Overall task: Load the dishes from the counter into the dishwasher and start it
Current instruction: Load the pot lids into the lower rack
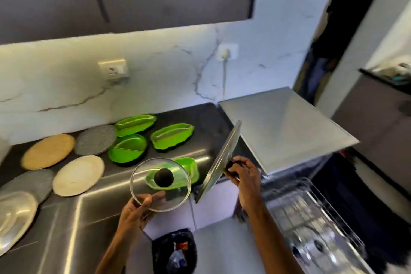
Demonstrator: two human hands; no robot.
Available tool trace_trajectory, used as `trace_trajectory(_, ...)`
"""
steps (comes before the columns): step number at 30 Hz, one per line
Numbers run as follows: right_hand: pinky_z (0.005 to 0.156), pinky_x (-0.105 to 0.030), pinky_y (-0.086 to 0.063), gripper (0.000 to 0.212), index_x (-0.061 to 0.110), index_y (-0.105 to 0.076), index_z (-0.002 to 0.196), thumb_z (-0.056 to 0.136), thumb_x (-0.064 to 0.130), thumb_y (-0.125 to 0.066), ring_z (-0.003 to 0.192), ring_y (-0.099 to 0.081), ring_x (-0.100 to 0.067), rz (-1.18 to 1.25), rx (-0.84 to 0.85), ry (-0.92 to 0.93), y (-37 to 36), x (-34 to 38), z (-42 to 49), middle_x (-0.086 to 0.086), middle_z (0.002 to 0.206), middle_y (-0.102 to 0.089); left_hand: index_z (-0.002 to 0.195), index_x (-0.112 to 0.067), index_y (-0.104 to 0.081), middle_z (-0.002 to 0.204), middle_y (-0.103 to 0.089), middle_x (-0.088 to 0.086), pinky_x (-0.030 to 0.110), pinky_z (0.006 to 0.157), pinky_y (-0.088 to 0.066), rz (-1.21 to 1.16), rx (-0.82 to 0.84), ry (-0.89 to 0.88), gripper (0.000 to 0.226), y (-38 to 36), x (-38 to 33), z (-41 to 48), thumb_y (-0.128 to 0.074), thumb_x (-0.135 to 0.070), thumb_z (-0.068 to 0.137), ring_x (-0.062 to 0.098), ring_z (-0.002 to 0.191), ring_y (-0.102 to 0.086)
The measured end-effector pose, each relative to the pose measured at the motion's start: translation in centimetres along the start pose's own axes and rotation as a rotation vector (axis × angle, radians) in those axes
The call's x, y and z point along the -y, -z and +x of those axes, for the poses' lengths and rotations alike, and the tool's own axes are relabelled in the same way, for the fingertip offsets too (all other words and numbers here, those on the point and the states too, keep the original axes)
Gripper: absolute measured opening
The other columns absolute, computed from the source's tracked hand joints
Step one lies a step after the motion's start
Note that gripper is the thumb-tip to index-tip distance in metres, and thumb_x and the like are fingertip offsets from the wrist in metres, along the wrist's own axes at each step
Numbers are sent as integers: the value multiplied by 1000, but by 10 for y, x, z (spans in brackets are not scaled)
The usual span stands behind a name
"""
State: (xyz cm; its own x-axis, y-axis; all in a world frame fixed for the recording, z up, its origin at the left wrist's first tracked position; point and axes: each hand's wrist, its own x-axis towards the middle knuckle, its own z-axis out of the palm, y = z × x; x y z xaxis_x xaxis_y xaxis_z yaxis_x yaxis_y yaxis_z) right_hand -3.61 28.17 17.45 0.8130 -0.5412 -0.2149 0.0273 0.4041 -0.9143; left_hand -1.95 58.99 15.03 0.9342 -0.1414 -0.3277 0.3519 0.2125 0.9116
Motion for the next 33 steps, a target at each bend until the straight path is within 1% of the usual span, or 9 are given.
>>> trace_trajectory(2,79,-45,-61,21,3,-68,93,81,-13,-62,77,-67,-29,23,-71,2,59,14,-5,-21,83,-68,111,-3,-68,116,-72,20,27,82,-60,46,64,31,22,-50,18,-7,-50,-7,99,26,101,-71)
trace_trajectory(5,76,-43,-59,19,3,-66,90,71,-1,-65,73,-63,-27,70,-124,39,136,33,-16,-18,78,-65,105,-2,-63,115,-72,23,36,87,-58,100,168,54,15,-119,49,-18,-50,-7,100,32,100,-72)
trace_trajectory(8,74,-42,-55,9,2,-62,87,79,-2,-63,76,-59,-31,37,-177,83,213,44,-29,-18,79,-62,116,10,-54,116,-71,23,31,83,-60,176,259,109,23,-183,81,-28,-50,-6,101,33,101,-72)
trace_trajectory(11,82,-52,-57,8,-5,-58,93,88,-11,-55,86,-59,-39,80,-265,83,280,46,-39,-24,90,-59,116,5,-51,119,-70,24,35,87,-59,193,326,200,18,-233,104,-41,-48,-5,101,39,108,-69)
trace_trajectory(15,93,-66,-51,11,2,-59,93,85,-6,-59,93,-60,-44,104,-390,29,343,46,-47,-26,98,-60,104,-9,-55,116,-71,25,52,107,-45,274,379,317,9,-287,134,-42,-50,-3,100,43,114,-66)
trace_trajectory(21,75,-42,-60,23,13,-65,69,78,-8,-61,96,-61,-35,160,-607,-62,411,30,-28,-22,119,-48,103,-12,-53,113,-74,19,43,95,-51,379,506,396,9,-359,175,-16,-52,-3,100,34,107,-71)
trace_trajectory(24,61,-33,-59,20,2,-58,94,82,-12,-51,83,-63,-29,186,-722,-126,444,18,3,-22,104,-54,112,-7,-53,113,-74,16,45,98,-50,414,560,434,13,-389,202,13,-55,-4,100,33,104,-72)
trace_trajectory(28,63,-35,-53,22,1,-56,88,66,-2,-56,80,-53,-31,43,-747,-160,476,3,44,-19,93,-53,124,2,-49,110,-75,15,47,99,-50,463,624,475,30,-422,234,56,-60,-8,98,30,103,-73)
trace_trajectory(33,64,-39,-55,31,-4,-59,97,68,-6,-49,85,-52,-35,47,-810,-240,517,-39,99,-21,91,-52,110,-5,-57,104,-73,22,47,95,-55,533,672,490,16,-455,276,120,-62,-7,96,33,98,-73)
